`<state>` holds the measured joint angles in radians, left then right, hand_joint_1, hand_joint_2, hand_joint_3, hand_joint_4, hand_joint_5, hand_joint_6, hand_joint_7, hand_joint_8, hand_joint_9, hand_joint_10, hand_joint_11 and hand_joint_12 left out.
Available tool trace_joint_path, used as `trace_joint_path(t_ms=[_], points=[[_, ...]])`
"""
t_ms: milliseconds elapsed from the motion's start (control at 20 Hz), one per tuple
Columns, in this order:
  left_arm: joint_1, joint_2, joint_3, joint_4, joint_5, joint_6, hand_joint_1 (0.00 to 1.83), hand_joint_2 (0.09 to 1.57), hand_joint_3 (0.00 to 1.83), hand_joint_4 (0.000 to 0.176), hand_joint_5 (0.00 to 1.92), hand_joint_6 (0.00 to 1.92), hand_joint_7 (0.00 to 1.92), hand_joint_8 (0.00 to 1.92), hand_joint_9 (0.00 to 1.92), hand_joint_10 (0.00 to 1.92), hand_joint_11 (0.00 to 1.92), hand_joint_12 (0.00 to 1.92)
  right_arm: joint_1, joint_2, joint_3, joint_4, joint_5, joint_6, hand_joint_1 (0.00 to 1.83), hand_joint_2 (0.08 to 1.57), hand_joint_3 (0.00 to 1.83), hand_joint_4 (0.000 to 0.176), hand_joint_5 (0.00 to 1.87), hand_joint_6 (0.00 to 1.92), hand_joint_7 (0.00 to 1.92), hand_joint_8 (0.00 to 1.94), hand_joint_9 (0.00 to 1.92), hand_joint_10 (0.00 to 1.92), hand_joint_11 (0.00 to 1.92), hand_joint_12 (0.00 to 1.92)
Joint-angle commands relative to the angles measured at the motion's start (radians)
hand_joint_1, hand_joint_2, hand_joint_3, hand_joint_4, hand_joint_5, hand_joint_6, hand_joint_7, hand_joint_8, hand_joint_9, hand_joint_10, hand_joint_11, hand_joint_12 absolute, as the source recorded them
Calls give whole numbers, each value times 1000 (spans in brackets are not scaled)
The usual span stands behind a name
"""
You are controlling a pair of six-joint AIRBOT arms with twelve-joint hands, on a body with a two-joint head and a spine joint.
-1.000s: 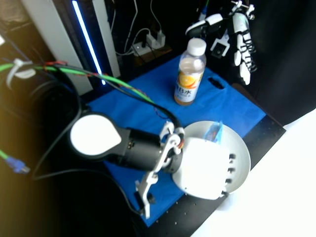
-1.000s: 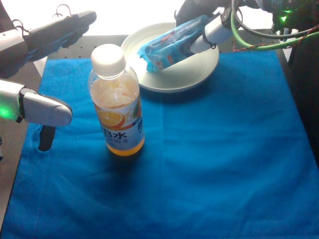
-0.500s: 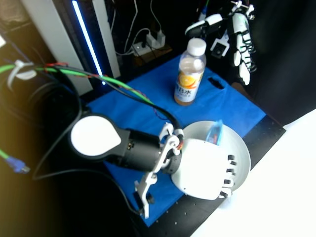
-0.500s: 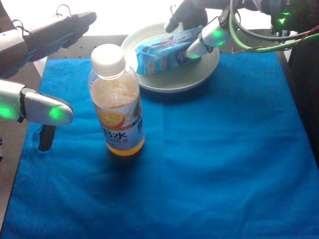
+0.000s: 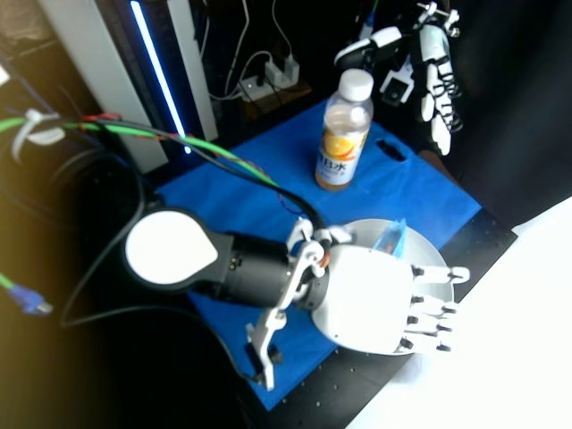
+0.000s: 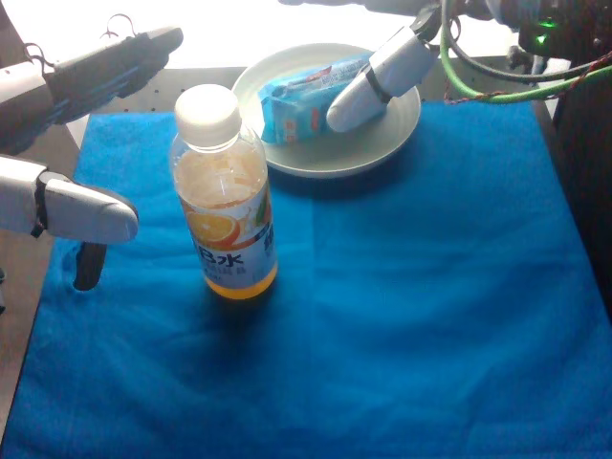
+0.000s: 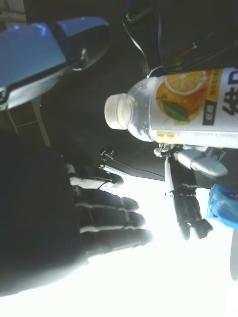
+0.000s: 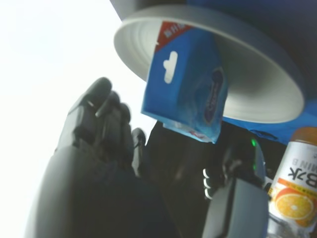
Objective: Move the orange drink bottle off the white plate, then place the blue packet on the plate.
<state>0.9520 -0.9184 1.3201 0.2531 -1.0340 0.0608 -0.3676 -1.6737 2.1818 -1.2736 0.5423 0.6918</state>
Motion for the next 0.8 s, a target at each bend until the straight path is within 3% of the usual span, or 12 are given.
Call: trace_joint_path(t_ms=[0,100,300,450,500,600,750], points=[[0,10,1,-66,-121,-2,605,628,0,176,0,0,0,0,0,0,0,0,9,7,-4,88,74,5,756,601,0,176,0,0,0,0,0,0,3,26],[23,27,-9,-116,-147,23,641,623,0,176,0,0,0,0,0,0,0,0,10,37,-45,132,103,-22,763,594,0,176,0,0,0,0,0,0,10,31],[39,54,-25,-169,-186,60,605,646,6,176,0,0,0,0,0,0,0,0,11,156,-211,287,127,-199,791,605,0,176,0,0,0,0,0,0,0,0],[92,86,-56,-251,-258,113,611,617,0,176,0,0,0,0,0,0,0,0,12,187,-245,372,225,-205,677,623,6,176,0,0,0,0,0,0,19,10],[112,96,-66,-280,-285,133,640,609,0,176,0,0,0,0,0,0,0,0,12,197,-260,421,247,-243,697,603,0,176,0,0,0,0,0,0,77,38],[134,111,-77,-320,-338,152,625,634,2,176,0,0,0,0,0,0,0,0,12,230,-317,491,265,-323,701,573,0,176,0,0,0,0,0,0,4,3],[133,114,-79,-331,-363,163,633,624,0,176,0,0,0,0,0,0,0,0,12,299,-396,632,324,-437,722,616,10,176,0,0,0,0,0,0,0,0]])
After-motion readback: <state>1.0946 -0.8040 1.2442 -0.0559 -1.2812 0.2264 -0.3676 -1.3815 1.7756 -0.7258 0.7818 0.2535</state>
